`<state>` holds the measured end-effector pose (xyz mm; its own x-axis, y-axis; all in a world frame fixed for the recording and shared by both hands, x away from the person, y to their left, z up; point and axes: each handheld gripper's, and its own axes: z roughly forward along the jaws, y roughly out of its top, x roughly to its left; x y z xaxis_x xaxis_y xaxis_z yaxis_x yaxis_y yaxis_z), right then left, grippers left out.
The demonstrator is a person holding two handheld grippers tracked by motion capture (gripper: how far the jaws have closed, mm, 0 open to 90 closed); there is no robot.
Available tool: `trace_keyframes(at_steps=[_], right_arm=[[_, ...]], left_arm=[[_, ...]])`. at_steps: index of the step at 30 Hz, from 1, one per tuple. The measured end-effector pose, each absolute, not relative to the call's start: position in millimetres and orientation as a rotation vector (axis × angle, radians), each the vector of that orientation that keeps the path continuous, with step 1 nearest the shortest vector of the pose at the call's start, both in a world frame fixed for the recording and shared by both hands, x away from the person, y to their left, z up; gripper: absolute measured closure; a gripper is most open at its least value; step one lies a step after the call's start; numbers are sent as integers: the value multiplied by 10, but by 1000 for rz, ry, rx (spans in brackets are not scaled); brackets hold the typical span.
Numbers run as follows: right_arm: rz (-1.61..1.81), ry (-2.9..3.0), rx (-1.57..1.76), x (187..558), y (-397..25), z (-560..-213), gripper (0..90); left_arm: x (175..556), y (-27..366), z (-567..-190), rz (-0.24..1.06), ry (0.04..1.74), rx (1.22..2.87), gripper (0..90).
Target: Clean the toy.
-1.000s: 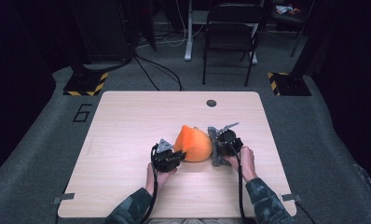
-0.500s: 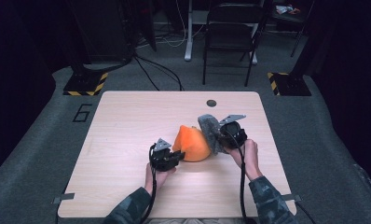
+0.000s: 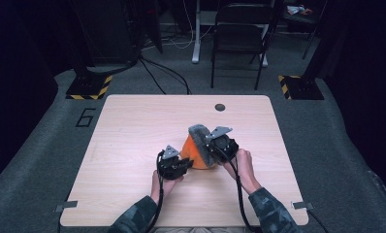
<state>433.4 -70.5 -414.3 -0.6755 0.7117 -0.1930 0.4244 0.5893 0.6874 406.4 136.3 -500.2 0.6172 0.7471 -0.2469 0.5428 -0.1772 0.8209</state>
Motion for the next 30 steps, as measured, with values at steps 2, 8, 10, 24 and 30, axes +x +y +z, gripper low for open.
trace_keyframes(at_steps=[2, 8, 10, 24, 30], right_arm=[[846, 2366, 946, 4351, -765, -4147, 769], [846, 2378, 1013, 4414, -926, -4210, 769], [847, 2387, 1040, 4437, -971, -4233, 769], [701, 2466, 1293, 4703, -1259, -4727, 769], [632, 2477, 1305, 4730, -1266, -4803, 769]], left_arm=[[4068, 1363, -5003, 259, 1034, 1853, 779], [4079, 1368, -5007, 260, 1032, 1852, 782], [4084, 1371, -5009, 261, 1030, 1856, 786], [4091, 1399, -5019, 255, 1034, 1871, 789], [4107, 1404, -5027, 253, 1046, 1849, 787]])
